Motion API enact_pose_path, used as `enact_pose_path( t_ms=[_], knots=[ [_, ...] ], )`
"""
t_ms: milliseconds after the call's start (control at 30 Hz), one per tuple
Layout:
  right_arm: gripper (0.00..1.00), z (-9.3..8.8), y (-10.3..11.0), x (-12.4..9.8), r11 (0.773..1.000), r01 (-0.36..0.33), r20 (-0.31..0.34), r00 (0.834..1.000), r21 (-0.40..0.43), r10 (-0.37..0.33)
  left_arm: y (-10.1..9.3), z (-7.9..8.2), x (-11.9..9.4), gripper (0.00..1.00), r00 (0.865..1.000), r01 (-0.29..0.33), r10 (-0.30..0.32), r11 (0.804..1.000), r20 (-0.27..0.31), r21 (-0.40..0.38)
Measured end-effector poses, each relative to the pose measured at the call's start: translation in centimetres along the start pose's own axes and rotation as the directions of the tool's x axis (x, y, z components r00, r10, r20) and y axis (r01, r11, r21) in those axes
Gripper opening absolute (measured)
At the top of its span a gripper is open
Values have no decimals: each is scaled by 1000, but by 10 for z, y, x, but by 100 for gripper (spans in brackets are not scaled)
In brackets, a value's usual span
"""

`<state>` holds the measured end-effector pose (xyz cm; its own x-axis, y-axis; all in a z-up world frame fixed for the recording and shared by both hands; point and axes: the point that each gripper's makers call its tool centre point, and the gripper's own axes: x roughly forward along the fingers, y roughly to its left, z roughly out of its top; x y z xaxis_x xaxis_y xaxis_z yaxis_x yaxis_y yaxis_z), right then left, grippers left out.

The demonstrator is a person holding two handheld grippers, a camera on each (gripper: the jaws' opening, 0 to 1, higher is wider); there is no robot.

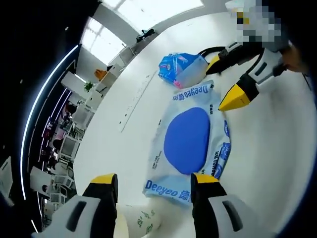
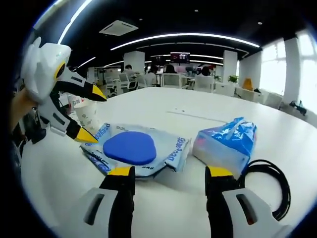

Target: Arrange the tabletop items into an orderly group along one side of the table until the central work area is clear of visible clutter.

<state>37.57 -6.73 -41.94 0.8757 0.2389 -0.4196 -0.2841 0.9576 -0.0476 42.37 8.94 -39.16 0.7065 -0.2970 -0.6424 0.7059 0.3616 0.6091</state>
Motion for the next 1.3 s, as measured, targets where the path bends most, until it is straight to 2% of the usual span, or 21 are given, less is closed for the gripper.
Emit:
enact_pose_path(
  t_ms=[200, 300, 400, 567, 733, 867, 933, 1000, 1067, 1167, 1267, 1300],
  knots=[
    [56, 0, -3, -8, 999, -38, -8, 999, -16, 38, -9, 3, -10, 60, 999, 10, -7, 998, 44, -63],
    [55, 1, -10, -15, 998, -51, -11, 999, -35, 51, -15, 10, -17, 60, 993, 19, 1, 986, 119, -167],
    [56, 0, -19, -23, 995, -71, -24, 997, -65, 70, -23, 9, -24, 60, 988, 48, -14, 976, 156, -213],
    [55, -6, -36, -30, 992, -89, -62, 995, -94, 84, -31, 3, -24, 60, 985, 67, -24, 967, 172, -245],
    [54, -16, -56, -33, 985, -112, -133, 987, -131, 94, -35, 0, -23, 60, 987, 67, -30, 969, 156, -239],
    [52, -20, -72, -33, 988, -122, -163, 981, -93, 106, -35, 4, -24, 60, 984, 79, -33, 962, 177, -261],
    [51, -26, -74, -34, 988, -144, -208, 969, -50, 130, -35, 4, -25, 60, 983, 80, -33, 961, 178, -263],
    [49, -28, -78, -32, 987, -153, -221, 966, -55, 137, -37, 4, -26, 60, 983, 80, -32, 961, 180, -264],
    [48, -38, -83, -32, 986, -161, -279, 950, -51, 141, -43, 4, -27, 60, 982, 108, -58, 952, 181, -285],
    [45, -41, -90, -29, 986, -151, -286, 950, -67, 126, -47, 5, -30, 59, 978, 141, -84, 939, 190, -315],
    [40, -42, -99, -23, 995, -98, -290, 952, 2, 95, -45, 9, -34, 54, 974, 147, -80, 934, 211, -324],
    [39, -42, -100, -23, 994, -108, -291, 952, -12, 99, -44, 11, -36, 54, 972, 149, -77, 933, 220, -329]
  ],
)
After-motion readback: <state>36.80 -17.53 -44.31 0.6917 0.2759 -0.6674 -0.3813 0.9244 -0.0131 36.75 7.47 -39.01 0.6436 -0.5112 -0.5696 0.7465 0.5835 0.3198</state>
